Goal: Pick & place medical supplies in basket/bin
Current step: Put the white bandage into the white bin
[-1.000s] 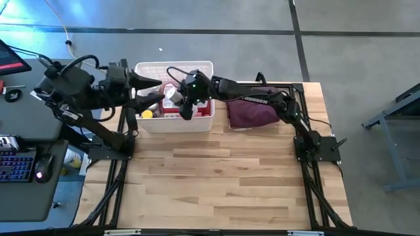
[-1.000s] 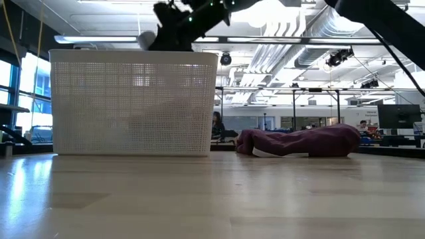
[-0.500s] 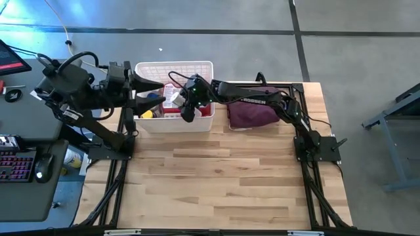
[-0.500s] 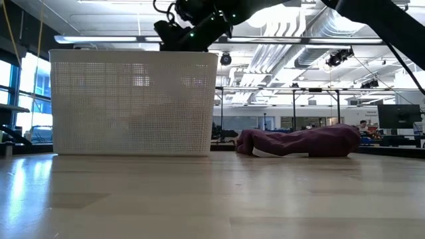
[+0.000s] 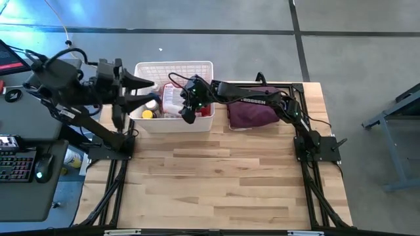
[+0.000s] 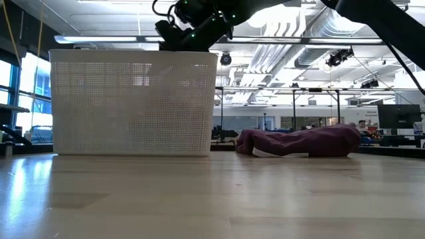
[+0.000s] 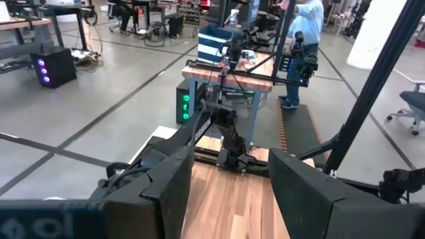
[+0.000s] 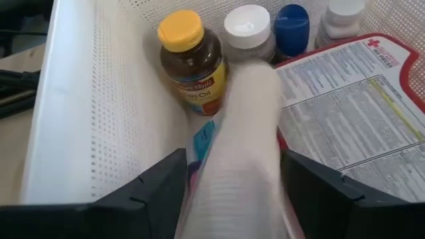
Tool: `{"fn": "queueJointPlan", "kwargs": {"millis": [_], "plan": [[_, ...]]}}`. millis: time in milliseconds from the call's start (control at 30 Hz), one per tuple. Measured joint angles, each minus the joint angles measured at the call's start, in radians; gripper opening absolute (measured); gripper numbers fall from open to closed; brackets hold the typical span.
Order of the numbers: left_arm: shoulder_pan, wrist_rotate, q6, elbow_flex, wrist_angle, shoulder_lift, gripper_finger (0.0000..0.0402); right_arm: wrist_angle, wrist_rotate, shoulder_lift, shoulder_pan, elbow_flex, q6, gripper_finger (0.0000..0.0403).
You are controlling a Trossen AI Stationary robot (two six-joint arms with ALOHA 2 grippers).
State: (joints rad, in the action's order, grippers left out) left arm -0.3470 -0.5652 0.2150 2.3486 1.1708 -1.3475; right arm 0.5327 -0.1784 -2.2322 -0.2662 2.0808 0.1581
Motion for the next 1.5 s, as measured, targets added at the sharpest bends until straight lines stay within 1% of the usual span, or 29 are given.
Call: {"fn": "queueJointPlan", "kwargs": {"millis": [333, 500, 633, 800, 933, 1133, 1233, 1367, 1500], "plan": [[0.000, -0.060, 0.056, 0.000, 0.048, 0.032, 0.0231, -0.036, 0.000, -0.002, 0.000, -0.002, 0.002, 0.0230], [0.000, -0.066, 0.060, 0.000, 0.052, 0.030, 0.0231, -0.045, -0.014, -0.001, -0.002, -0.003, 0.082, 0.0229], [0.000, -0.065, 0.060, 0.000, 0.051, 0.025, 0.0231, -0.054, -0.022, 0.032, -0.005, -0.003, 0.101, 0.0226], [0.000, -0.064, 0.082, -0.001, 0.051, 0.022, 0.0231, -0.059, 0.027, 0.094, -0.009, -0.003, 0.104, 0.0215], [0.000, -0.064, 0.082, -0.001, 0.050, 0.024, 0.0231, -0.069, 0.090, 0.133, -0.009, -0.003, 0.109, 0.0204], [0.000, -0.062, 0.082, -0.001, 0.051, 0.023, 0.0231, -0.111, 0.168, 0.137, -0.019, -0.001, 0.130, 0.0187], [0.000, -0.062, 0.082, -0.001, 0.051, 0.023, 0.0231, -0.168, 0.172, 0.119, -0.032, -0.001, 0.152, 0.0178], [0.000, -0.063, 0.082, -0.001, 0.051, 0.023, 0.0231, -0.307, 0.158, 0.090, -0.047, -0.001, 0.202, 0.0165], [0.000, -0.063, 0.082, -0.001, 0.051, 0.023, 0.0231, -0.422, 0.115, 0.070, -0.060, -0.001, 0.220, 0.0154]]}}
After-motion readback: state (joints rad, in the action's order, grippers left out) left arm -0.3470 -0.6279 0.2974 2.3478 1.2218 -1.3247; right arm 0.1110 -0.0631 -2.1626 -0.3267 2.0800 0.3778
